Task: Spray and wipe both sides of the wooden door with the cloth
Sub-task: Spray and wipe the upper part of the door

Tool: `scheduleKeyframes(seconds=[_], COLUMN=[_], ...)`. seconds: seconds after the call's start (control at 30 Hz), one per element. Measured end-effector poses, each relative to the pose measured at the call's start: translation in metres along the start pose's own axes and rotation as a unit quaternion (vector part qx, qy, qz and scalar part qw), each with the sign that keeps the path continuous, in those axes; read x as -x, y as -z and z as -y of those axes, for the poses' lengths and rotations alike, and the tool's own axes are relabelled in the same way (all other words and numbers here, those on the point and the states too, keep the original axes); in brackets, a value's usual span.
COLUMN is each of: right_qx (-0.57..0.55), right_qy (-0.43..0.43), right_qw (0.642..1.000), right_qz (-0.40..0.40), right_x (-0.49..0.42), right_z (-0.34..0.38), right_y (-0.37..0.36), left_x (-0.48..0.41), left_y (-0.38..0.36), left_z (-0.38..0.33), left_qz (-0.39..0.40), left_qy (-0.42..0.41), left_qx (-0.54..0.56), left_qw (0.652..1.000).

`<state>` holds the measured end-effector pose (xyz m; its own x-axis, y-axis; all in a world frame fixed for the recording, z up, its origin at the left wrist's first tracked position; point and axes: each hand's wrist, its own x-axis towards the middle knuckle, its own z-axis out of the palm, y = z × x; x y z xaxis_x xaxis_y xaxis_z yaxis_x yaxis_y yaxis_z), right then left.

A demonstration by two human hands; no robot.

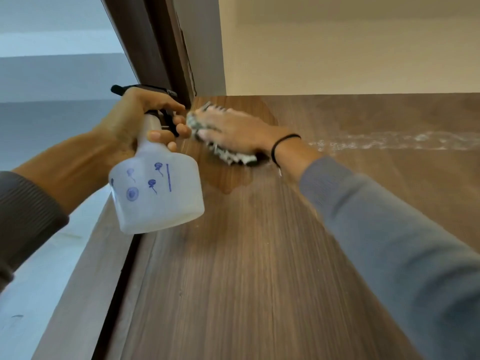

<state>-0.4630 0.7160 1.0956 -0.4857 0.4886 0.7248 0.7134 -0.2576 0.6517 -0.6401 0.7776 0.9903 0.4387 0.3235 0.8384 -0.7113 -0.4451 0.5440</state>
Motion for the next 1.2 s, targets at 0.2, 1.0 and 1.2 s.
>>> scheduleKeyframes(seconds=[0.2,1.0,1.2], right_qx=[0.04,-0.052,-0.135], right_qy=[-0.018,-0.096,-0.21], right_qw=[0.999,0.994,0.95], right_qz=[-0.013,-0.008,-0.186], right_x=[-0.023,0.155,0.182], right_z=[0.035,0.008,-0.04], right_y=[-0.019,0.001,0.028], left_x=[0.013,0.011,0.012], left_y=[0.007,-0.048,-0.074], left_z=[-0.011,0.014,0.018], left_qz=[-0.018,0.055,0.055], left_qy=[-0.005,0.062,0.07], left_qx=[-0.027,-0.049,-0.046], left_qw=[0.999,0.995,0.995])
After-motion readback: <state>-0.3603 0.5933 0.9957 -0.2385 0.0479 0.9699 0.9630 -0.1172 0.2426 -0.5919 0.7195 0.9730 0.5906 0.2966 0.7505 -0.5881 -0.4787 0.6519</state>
